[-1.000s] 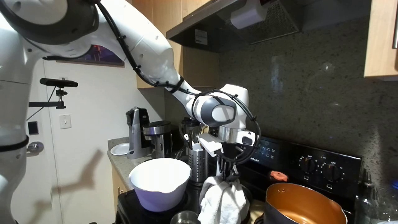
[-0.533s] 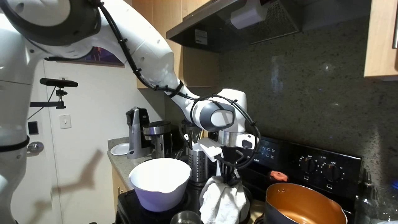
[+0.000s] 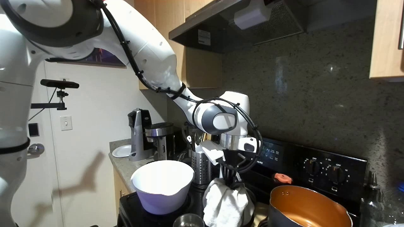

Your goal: Pick up the towel from the stove and wipe the silver cup with it.

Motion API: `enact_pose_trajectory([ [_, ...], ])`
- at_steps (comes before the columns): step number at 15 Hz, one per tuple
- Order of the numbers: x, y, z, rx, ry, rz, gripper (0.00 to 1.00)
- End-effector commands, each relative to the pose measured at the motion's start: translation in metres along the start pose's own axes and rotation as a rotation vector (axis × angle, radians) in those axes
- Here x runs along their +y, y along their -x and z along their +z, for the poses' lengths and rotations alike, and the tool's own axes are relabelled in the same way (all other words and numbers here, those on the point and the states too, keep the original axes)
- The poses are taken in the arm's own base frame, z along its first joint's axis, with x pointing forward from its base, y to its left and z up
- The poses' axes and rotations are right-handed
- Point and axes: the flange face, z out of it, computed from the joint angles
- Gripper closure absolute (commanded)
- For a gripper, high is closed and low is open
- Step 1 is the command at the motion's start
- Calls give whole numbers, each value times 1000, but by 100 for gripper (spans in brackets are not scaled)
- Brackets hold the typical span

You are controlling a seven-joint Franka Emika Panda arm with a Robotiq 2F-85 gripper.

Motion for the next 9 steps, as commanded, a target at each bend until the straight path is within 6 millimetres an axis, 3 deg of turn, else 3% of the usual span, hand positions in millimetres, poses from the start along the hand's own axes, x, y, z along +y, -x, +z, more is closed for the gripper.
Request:
enact_pose_trajectory([
  [1,-2,7,6,-35,63,-8,99],
  [5,-5,3,1,50,133,-36,99],
  [9,-10,8,3,45,73,4,99],
])
